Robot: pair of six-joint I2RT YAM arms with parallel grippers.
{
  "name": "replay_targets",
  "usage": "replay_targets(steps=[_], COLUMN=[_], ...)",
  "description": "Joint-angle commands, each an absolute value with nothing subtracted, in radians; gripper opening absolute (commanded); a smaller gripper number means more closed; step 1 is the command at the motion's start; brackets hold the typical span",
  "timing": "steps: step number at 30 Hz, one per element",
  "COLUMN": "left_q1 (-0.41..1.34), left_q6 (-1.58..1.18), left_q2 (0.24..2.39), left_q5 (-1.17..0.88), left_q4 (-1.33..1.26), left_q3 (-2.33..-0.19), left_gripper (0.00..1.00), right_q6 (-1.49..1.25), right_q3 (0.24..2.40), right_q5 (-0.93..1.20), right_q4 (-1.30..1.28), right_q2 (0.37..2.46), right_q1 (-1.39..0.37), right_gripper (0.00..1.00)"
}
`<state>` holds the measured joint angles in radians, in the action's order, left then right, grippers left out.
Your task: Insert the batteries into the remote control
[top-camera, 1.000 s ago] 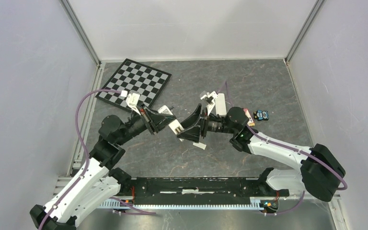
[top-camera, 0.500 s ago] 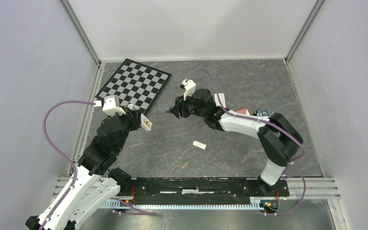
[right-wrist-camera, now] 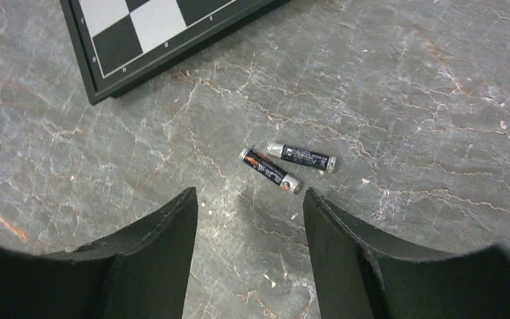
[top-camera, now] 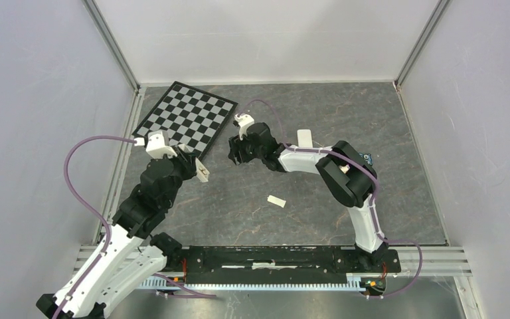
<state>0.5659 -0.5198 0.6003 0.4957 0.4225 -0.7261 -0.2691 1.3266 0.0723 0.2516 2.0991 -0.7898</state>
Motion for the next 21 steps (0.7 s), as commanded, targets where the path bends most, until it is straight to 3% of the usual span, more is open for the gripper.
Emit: replay_targets(steps=[1,10,15,21], left_q1=[0.565,0.564,0.564,0.564], left_q6=[-0.487,-0.496,-0.497,-0.5], left_q2=[0.611,0.618,0.621,0.619], left_q5=[0.52,0.521,0.514,0.519], left_q4=[0.388,0.394,0.402,0.399], left_q3=[-0.73,-0.731,-0.732,-0.725], left_gripper=[0.02,0.02,0.02,0.02], right_q6=[-0.331,-0.284,-0.139,0.029], right_q3=[1.343,1.469,1.549,1.527], right_q5=[0.018,-0.079,-0.068,-0.069], right_q4=[0.336,0.279,0.219,0.107], right_q2=[2.116,2.222,2.286,2.265], right_q1=[-0.789,-0.79,-0.8,-0.816], right_gripper=[0.63,0.72,0.57,0.47])
